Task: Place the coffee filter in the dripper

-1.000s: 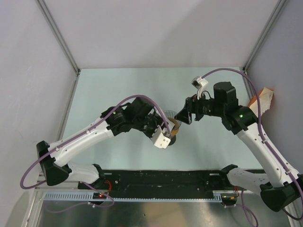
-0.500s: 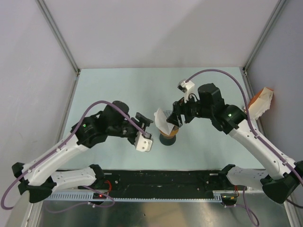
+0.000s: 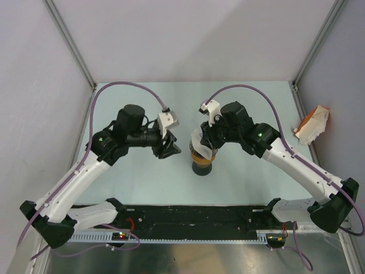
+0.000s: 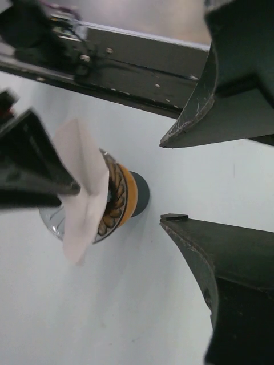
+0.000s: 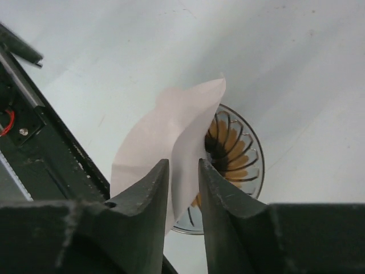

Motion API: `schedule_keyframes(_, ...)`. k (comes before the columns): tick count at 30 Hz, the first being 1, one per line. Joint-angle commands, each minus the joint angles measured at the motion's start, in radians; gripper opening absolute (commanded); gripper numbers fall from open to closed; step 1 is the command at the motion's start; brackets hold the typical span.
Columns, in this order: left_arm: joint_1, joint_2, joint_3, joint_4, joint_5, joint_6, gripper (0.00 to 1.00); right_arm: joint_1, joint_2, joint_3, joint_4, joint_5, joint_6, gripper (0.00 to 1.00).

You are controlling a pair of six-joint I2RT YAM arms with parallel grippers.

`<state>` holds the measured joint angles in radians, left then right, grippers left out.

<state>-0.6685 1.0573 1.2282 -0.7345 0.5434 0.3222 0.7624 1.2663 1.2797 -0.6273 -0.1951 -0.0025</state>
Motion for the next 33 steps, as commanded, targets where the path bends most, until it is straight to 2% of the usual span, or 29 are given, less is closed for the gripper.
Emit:
schedule_keyframes(1,0.04,0.045,0.021,0.184,-0.043,-0.472,0.55,-0.013,-0.012,0.048,-0.011,0.058,-0.038,0.26)
schedule_keyframes(5,0.043,0.077,-0.004,0.28,-0.086,-0.691,0.54,-0.026,-0.023,0.042,-0.002,0.05,-0.03,0.04)
schedule_keyframes(7,0.043,0.099,0.002,0.31,-0.101,-0.76,0.55,-0.029,-0.028,0.041,0.007,0.051,-0.026,0.01)
schedule_keyframes(14,0.01,0.164,0.038,0.338,-0.175,-0.895,0.64,-0.02,-0.051,0.045,0.038,0.09,0.037,0.0)
schedule_keyframes(21,-0.065,0.179,0.015,0.336,-0.281,-0.901,0.63,0.004,-0.068,0.051,0.039,0.142,0.093,0.0)
schedule_keyframes(27,-0.09,0.207,0.009,0.321,-0.333,-0.902,0.56,0.017,-0.08,0.055,0.044,0.161,0.153,0.0)
schedule_keyframes(33,-0.094,0.231,0.007,0.286,-0.364,-0.898,0.41,0.025,-0.092,0.061,0.03,0.17,0.161,0.0)
